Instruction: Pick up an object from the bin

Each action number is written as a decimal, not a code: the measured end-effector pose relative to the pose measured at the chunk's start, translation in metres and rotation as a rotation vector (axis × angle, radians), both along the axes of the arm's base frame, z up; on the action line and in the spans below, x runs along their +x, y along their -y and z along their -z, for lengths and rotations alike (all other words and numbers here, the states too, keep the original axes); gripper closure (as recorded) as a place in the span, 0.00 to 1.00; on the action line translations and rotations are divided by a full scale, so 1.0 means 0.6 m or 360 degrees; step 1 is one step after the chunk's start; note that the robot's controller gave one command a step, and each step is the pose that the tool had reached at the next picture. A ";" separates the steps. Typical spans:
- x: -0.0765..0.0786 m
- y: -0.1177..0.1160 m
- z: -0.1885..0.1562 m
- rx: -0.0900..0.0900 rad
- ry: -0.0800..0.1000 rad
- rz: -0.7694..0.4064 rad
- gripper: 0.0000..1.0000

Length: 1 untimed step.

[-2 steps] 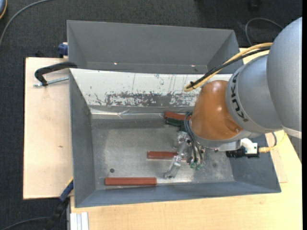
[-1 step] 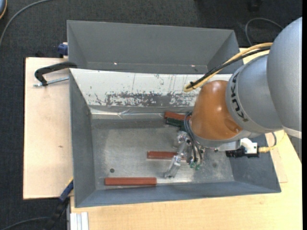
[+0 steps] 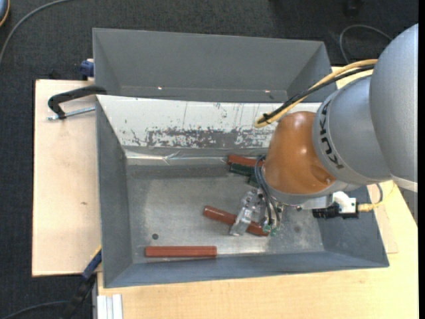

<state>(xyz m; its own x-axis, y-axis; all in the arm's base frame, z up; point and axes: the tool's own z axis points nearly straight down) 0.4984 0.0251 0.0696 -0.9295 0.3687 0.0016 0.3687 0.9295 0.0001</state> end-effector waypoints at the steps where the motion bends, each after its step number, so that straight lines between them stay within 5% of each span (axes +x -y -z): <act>1: 0.002 -0.002 -0.033 0.0001 0.0012 -0.0003 1.00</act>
Offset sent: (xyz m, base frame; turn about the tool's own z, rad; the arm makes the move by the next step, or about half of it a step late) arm 0.0001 0.0001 0.0185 0.0000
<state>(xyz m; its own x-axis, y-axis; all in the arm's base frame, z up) 0.4998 0.0261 0.0895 -0.9302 0.3669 -0.0051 0.3669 0.9302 0.0034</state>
